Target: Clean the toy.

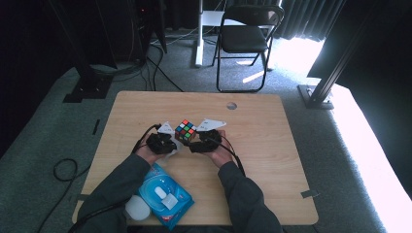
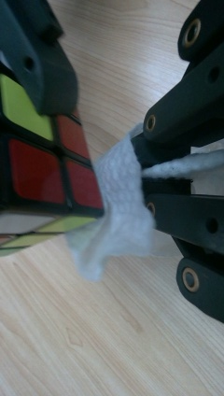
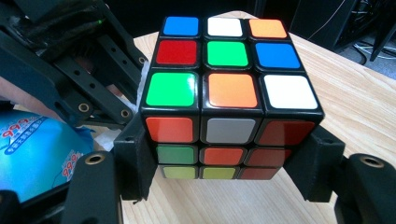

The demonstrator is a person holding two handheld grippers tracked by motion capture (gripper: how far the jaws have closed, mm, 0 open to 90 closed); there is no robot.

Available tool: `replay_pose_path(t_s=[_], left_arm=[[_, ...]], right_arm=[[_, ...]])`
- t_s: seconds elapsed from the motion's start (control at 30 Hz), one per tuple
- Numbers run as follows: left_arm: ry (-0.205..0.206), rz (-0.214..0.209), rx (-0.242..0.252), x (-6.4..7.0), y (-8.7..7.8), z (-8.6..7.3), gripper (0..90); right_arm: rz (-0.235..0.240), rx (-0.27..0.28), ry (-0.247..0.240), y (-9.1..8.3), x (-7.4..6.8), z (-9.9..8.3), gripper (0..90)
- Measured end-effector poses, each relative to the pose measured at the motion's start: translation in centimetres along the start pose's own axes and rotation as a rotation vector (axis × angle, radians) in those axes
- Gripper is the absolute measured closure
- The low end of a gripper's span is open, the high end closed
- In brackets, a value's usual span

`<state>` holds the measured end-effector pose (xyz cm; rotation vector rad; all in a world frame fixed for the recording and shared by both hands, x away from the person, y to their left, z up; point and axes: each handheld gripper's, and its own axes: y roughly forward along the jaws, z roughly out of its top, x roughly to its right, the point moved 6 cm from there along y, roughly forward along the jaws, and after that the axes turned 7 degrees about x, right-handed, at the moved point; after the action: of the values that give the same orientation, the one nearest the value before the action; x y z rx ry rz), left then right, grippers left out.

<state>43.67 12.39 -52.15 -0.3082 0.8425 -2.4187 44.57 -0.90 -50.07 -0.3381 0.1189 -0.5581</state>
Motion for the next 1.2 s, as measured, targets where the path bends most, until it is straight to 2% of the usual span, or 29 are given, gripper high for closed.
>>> replay_pose_path(t_s=[0.17, 0.47, 0.6, 1.03, 1.13, 1.2], left_arm=[[-0.015, -0.012, 0.023, 0.2, 0.0, 0.0, 85.0], [0.045, -0.047, 0.022, 1.4, 0.4, 0.2, 84.5], [0.051, -0.041, 0.027, 1.4, 0.4, 0.2, 84.4], [-0.048, 0.064, 0.079, -1.2, -0.5, -0.1, 83.6], [-0.073, 0.073, 0.087, -1.5, -0.5, -0.1, 83.8], [-0.076, 0.073, 0.088, -1.6, -0.5, -0.1, 83.9]], right_arm=[[-0.005, -0.003, 0.012, 0.4, 0.1, 0.2, 34.2], [-0.012, -0.017, 0.022, 0.8, 0.1, 0.3, 34.2], [-0.013, -0.018, 0.026, 0.9, 0.1, 0.4, 34.2], [-0.002, -0.005, 0.038, 0.8, -0.1, 0.6, 34.2], [0.002, -0.004, 0.04, 0.8, -0.2, 0.7, 34.2], [0.002, -0.003, 0.038, 1.1, -0.3, 0.8, 34.2]])
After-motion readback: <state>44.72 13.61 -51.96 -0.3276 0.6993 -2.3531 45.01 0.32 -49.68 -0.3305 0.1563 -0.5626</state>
